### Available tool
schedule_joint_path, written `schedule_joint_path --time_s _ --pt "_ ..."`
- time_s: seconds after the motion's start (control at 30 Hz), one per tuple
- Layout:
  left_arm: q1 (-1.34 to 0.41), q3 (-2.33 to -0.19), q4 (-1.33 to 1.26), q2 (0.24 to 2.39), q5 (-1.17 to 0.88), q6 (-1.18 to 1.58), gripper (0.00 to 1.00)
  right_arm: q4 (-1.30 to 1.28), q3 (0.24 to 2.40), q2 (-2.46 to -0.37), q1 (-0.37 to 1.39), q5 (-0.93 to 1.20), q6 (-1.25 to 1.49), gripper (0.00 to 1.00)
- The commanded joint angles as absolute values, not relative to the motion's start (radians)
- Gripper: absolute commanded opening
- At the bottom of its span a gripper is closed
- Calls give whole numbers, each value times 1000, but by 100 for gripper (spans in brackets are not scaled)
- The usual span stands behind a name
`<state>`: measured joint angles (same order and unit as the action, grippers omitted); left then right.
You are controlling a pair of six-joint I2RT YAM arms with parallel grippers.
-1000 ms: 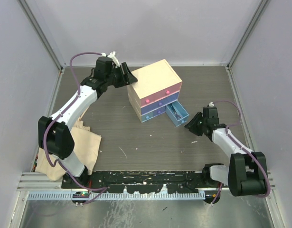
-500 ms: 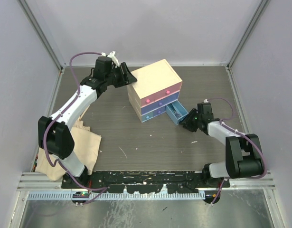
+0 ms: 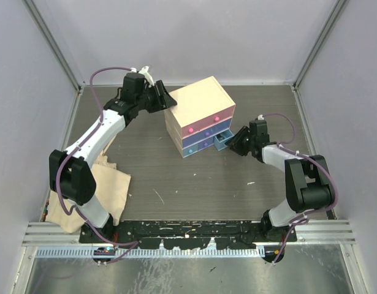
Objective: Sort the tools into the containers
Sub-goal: Close the drawer of the storage box.
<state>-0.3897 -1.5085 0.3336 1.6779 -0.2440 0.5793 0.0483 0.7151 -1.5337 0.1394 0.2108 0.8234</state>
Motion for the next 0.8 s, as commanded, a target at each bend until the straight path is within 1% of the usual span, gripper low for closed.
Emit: schedule_joint_path --time_s 0.0,0.5,0.63,0.77 --pt "-406 -1505 414 1722 -288 528 53 147 780 -1567 163 183 842 39" --pt "-406 -1506 416 1713 -292 518 53 333 834 -1691 209 206 888 39" --pt "-404 -1512 423 1713 -290 511 56 310 825 -1667 209 179 856 39" --pt "-397 -1504 417 1702 -288 504 59 246 795 -1583 207 125 795 40"
